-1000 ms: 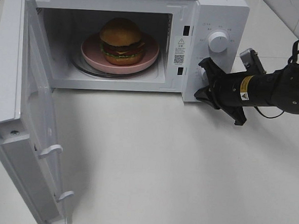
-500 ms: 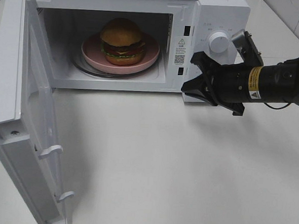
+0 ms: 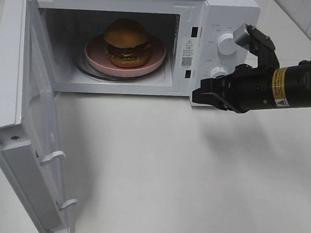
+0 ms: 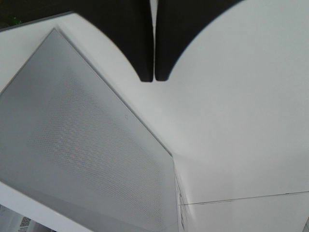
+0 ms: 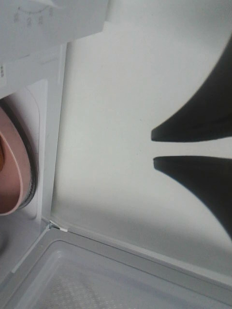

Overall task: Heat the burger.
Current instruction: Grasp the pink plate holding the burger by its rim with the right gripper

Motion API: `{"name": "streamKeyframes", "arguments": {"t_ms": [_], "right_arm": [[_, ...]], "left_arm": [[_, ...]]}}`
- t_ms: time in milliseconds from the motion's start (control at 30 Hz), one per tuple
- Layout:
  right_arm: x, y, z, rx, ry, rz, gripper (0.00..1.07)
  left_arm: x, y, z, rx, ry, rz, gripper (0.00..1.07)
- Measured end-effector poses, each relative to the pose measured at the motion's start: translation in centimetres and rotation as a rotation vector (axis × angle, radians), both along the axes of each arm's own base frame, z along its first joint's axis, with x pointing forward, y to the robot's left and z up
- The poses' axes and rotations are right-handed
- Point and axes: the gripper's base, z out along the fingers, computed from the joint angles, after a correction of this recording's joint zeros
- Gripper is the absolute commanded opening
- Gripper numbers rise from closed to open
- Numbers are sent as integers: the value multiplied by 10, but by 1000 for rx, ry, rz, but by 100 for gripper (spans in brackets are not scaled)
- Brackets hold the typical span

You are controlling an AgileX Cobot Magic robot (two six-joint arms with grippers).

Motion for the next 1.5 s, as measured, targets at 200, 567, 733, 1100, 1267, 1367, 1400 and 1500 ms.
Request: {"name": "streamKeyframes", "arguments": {"t_ms": [200, 567, 733, 1100, 1267, 1367, 1400, 1500], "right_arm": [[0, 0, 0, -109, -150, 135, 11], [0, 0, 0, -179, -250, 222, 16], [0, 0, 0, -140, -195, 174, 28], [-1, 12, 15, -10, -80, 255, 54], [5, 13, 23, -42, -76, 294, 54], [6, 13, 30, -47, -83, 292, 54], [6, 13, 37, -48, -101, 285, 54], [5, 12, 41, -48, -111, 283, 54]], "left_arm": [[0, 0, 0, 0, 0, 0, 0], [0, 0, 0, 0, 0, 0, 0], [0, 0, 0, 0, 0, 0, 0], [0, 0, 0, 0, 0, 0, 0], [0, 0, 0, 0, 0, 0, 0], [0, 0, 0, 0, 0, 0, 0], [0, 0, 0, 0, 0, 0, 0], [0, 0, 0, 0, 0, 0, 0]]}}
